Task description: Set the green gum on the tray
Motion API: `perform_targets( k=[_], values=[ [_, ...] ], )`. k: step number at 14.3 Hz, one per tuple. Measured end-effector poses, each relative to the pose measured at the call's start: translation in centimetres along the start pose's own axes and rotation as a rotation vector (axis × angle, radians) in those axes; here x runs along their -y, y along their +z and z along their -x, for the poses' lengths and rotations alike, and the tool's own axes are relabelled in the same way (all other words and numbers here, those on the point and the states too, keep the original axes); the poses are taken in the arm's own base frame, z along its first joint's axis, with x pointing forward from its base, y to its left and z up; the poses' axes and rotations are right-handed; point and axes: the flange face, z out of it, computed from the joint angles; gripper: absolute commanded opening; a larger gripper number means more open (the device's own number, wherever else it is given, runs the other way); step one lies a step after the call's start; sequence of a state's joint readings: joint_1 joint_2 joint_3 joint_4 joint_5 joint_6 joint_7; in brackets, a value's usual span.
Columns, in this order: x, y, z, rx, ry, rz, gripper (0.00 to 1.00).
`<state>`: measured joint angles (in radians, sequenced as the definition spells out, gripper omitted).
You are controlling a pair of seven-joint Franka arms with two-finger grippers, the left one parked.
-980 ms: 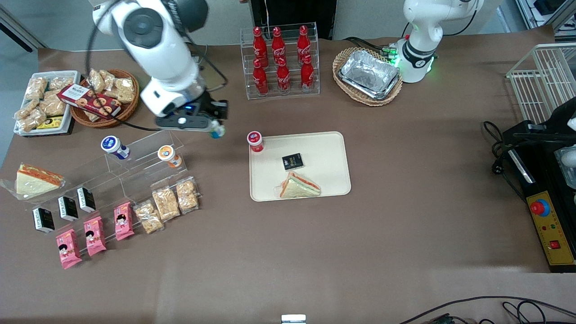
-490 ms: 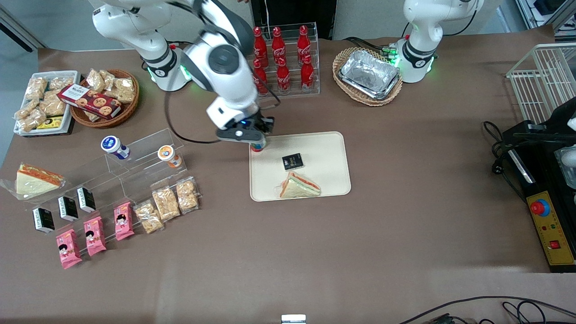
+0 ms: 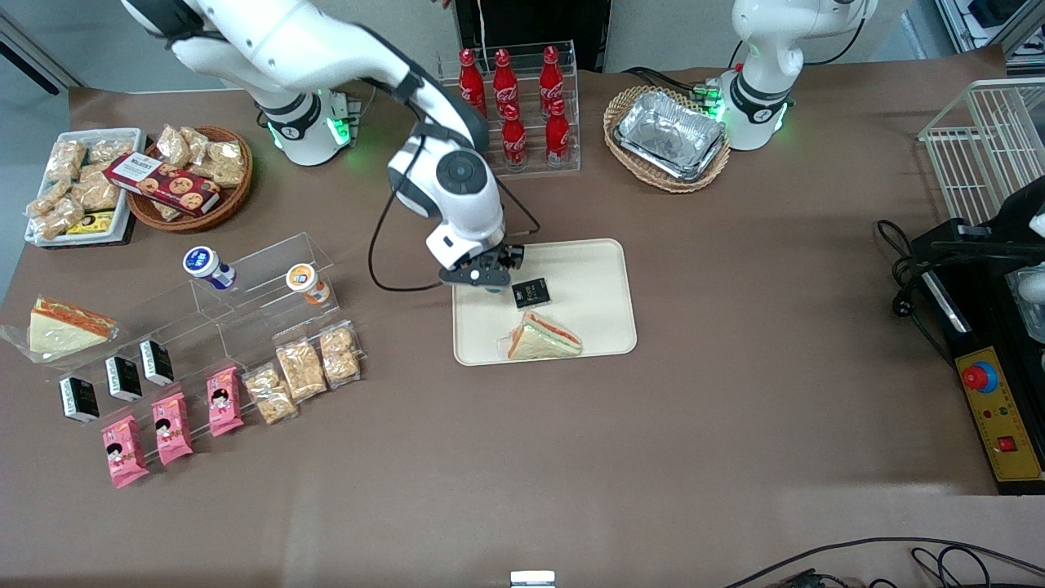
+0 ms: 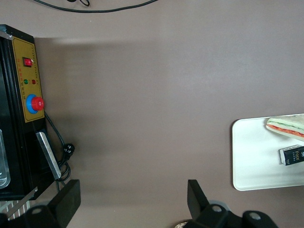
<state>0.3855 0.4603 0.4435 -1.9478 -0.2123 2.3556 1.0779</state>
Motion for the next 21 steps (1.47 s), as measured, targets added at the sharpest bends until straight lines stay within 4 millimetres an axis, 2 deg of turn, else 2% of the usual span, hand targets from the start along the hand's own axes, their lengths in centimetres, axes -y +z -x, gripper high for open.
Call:
perform_targets(
  k=[2, 5, 6, 7, 10, 16, 19, 21],
  values=[
    [-0.2, 2.4, -0.3, 0.014, -0.004, 0.002, 0.00],
    [-0.2, 3.8, -0.2, 0.029, -0.004, 0.005, 0.00],
    [-0.2, 4.0, -0.2, 0.030, -0.004, 0.001, 0.21],
    [-0.2, 4.0, -0.2, 0.030, -0.004, -0.001, 0.61],
    [-0.1, 4.0, -0.2, 0.029, -0.004, -0.003, 1.00],
    [0.1, 3.2, -0.7, 0.015, -0.003, -0.013, 1.00],
    [-0.5, -2.0, -2.0, -0.035, -0.001, 0.010, 1.00],
    [-2.1, -9.1, -2.9, -0.064, 0.007, 0.036, 1.00]
  ],
)
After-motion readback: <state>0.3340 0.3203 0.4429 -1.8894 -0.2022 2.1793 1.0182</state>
